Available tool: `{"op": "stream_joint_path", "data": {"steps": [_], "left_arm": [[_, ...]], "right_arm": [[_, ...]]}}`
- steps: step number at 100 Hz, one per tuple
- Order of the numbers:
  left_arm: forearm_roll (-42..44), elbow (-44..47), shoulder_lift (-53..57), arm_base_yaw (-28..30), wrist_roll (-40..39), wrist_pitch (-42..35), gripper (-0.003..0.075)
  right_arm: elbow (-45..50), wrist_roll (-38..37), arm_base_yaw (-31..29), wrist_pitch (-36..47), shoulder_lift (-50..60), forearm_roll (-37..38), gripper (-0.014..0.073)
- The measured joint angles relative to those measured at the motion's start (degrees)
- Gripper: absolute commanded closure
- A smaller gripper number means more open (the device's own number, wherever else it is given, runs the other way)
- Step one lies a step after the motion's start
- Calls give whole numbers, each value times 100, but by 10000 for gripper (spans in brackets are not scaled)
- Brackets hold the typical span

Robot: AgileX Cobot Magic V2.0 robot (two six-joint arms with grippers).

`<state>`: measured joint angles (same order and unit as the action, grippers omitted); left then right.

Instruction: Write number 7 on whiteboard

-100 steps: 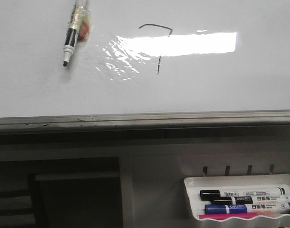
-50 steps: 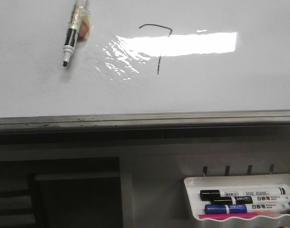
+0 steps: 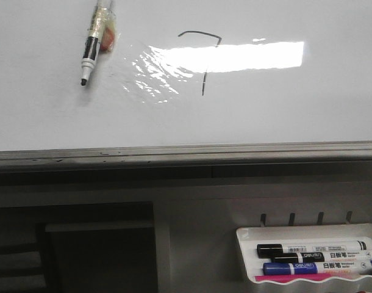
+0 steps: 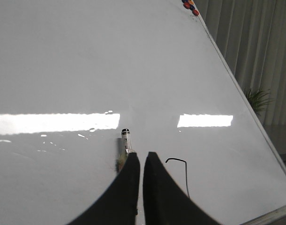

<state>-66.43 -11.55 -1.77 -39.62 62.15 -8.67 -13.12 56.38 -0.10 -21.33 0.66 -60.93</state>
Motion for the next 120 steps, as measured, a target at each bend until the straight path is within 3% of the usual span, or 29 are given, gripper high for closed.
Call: {"op": "stream_joint_path", "data": {"steps": [8, 16, 32, 41, 60, 94, 120], "left_arm": [[860, 101, 0, 91, -463, 13, 741], [1932, 273, -108, 347, -1473, 13, 741], [4131, 651, -352, 1327, -3798, 91, 741], [5016, 814, -364, 1911, -4561, 105, 741], [5994, 1144, -231, 2735, -5036, 170, 741], [6289, 1155, 199, 3711, -5201, 867, 741], [6334, 1155, 199, 3646, -5298, 921, 741]], "right_arm": [[0, 0, 0, 0, 0, 0, 657], [0, 0, 0, 0, 0, 0, 657], [0, 0, 0, 0, 0, 0, 657], [0, 0, 0, 0, 0, 0, 657], [0, 0, 0, 9, 0, 0, 657], [9, 0, 0, 9, 0, 0, 657], [22, 0, 0, 9, 0, 0, 657]]}}
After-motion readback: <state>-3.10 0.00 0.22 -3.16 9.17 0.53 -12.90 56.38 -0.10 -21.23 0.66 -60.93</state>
